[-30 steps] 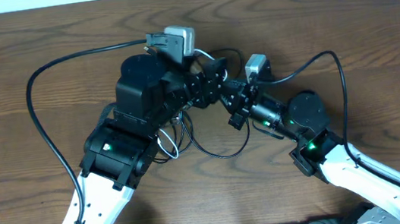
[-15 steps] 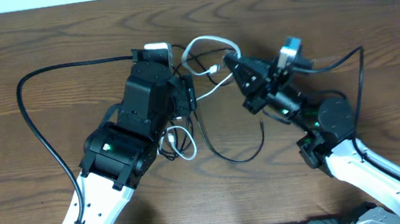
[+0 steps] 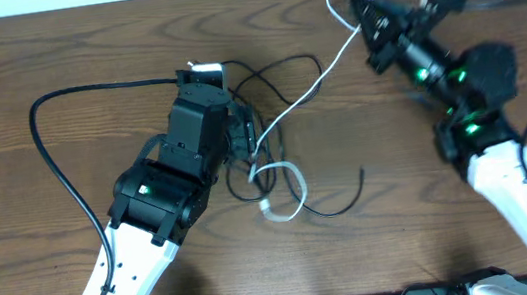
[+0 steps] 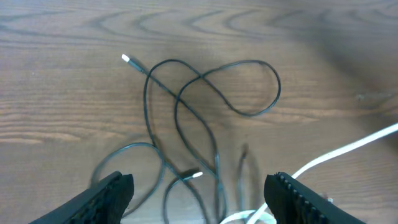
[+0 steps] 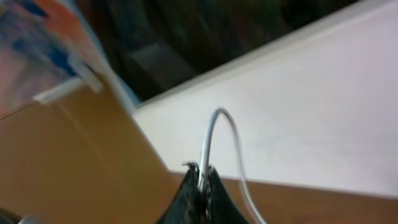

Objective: Untangle cables
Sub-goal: 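Pull the white cable up and right with the right gripper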

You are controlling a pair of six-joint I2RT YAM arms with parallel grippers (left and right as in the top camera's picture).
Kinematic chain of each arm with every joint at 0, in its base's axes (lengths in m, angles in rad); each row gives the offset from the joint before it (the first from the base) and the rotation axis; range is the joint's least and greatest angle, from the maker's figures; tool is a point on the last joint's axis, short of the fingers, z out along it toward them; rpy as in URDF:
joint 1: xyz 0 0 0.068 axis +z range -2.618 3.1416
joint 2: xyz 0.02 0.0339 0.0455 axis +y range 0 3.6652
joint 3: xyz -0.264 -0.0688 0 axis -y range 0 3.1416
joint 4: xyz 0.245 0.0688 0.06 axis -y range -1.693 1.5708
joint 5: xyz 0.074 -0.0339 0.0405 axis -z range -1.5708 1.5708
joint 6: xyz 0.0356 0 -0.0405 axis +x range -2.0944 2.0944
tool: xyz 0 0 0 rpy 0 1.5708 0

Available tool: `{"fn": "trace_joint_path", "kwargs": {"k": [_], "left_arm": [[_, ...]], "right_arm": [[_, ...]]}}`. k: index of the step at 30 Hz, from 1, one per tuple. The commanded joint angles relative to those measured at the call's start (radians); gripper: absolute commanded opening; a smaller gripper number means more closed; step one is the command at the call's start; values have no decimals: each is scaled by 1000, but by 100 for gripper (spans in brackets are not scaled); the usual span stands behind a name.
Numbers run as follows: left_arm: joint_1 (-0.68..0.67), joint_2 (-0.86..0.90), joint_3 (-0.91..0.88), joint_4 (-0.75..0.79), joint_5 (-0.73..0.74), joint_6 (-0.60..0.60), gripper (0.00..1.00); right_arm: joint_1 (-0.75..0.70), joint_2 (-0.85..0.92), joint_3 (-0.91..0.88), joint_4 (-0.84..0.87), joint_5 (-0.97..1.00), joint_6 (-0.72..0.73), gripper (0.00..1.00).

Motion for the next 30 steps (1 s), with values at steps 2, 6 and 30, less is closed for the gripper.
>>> {"fn": "trace_joint_path", "kwargs": {"k": [2, 6, 30], "left_arm": [[-1, 5, 12, -2, -16, 20, 73], [-1, 6, 12, -2, -16, 20, 72], [-2, 73, 12, -19, -9, 20, 96]], "right_arm": [[-50, -21, 186, -185, -5, -195, 1], [-86, -21, 303, -279, 22, -242, 1], [-153, -19, 674, -267, 154, -323, 1]]}}
